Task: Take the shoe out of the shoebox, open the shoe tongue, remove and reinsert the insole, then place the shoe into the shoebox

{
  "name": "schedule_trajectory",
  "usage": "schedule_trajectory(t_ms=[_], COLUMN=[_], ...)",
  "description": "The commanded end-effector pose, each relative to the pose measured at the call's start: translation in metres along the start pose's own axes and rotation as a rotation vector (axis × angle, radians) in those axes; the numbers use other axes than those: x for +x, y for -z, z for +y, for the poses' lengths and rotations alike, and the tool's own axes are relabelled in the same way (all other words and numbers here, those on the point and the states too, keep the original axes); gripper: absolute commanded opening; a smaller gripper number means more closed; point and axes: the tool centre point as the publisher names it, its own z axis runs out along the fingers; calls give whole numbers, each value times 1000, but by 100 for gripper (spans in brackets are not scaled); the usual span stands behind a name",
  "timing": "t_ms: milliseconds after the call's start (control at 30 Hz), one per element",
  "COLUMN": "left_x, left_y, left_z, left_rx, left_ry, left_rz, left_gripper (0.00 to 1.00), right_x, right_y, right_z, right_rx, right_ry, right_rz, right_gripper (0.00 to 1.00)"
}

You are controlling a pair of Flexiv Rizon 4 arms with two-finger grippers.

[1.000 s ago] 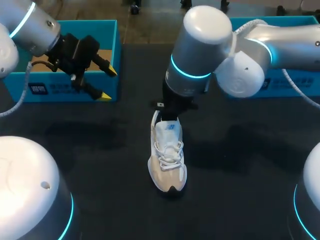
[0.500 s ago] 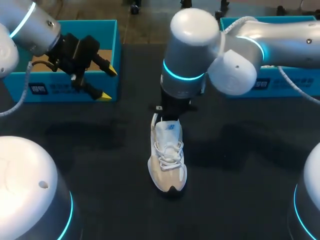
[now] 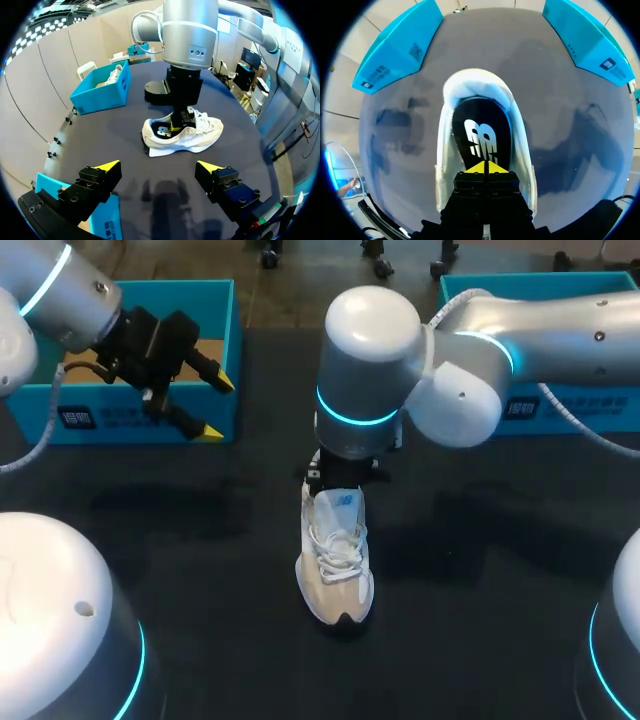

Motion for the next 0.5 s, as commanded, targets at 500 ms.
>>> schedule_trajectory(t_ms=[500], left_x=[1], left_y=[1], left_z=[0], left_rx=[-3], left_ry=[0], left_rz=[1], left_gripper=[100], right_x=[-1], right_y=[-14], right_z=[7], right_rx=[2], right_ry=[-7], right_rz=[-11], right_gripper=[0])
